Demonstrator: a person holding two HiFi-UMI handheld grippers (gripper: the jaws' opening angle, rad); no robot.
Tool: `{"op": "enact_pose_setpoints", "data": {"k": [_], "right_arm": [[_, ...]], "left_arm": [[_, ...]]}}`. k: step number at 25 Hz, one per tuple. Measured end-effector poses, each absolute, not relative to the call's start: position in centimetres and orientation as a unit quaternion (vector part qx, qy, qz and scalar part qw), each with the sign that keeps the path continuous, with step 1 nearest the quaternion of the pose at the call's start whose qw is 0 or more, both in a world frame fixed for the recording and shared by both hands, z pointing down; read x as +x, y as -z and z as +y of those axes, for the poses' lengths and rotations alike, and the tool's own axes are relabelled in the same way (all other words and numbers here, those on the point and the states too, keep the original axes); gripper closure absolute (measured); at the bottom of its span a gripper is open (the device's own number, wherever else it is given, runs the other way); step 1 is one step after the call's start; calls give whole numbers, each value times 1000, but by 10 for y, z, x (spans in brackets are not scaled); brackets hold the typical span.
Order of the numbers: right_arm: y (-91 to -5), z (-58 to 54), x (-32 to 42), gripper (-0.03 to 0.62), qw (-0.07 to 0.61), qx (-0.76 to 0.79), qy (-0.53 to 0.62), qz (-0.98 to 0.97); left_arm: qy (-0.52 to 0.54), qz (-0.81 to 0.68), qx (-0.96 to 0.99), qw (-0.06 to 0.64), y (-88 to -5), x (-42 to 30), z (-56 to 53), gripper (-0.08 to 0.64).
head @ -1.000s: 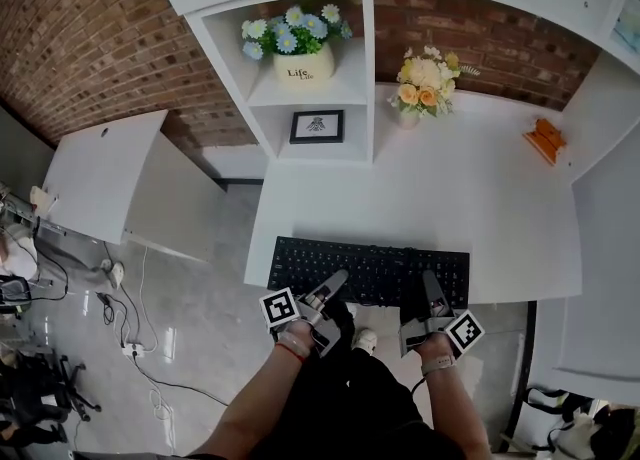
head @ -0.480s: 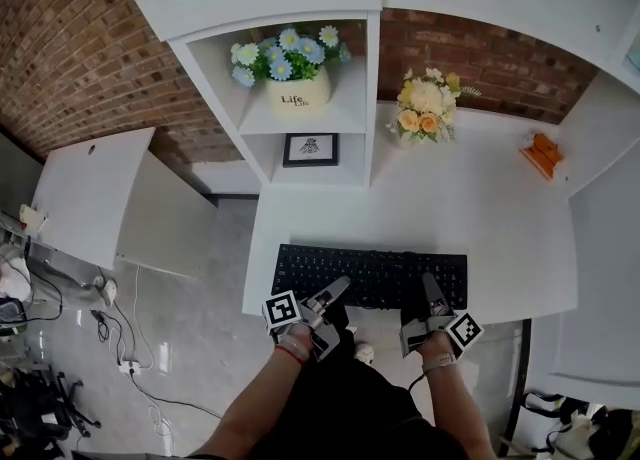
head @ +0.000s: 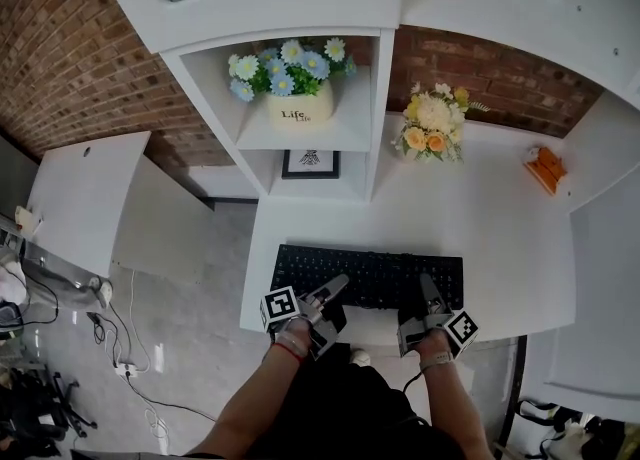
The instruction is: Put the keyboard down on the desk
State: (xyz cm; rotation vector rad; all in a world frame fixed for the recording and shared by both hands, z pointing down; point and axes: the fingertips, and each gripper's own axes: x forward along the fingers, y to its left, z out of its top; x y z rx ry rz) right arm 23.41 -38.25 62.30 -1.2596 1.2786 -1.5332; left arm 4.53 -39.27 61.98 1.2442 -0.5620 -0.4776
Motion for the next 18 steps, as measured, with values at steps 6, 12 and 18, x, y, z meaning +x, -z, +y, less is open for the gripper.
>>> {"op": "enact_pose_setpoints", "data": {"k": [6, 12, 18], "right_arm": [[-627, -403, 234, 525, 377, -496, 610, 490], [-637, -417, 230, 525, 373, -504, 626, 464], [-641, -426, 232, 525, 377, -501, 629, 460]], "left_arm": [[212, -265, 557, 758, -620, 46, -415, 395], [207, -271, 551, 761, -623, 43, -433, 364], [212, -273, 546, 763, -625, 43, -440, 360]]}}
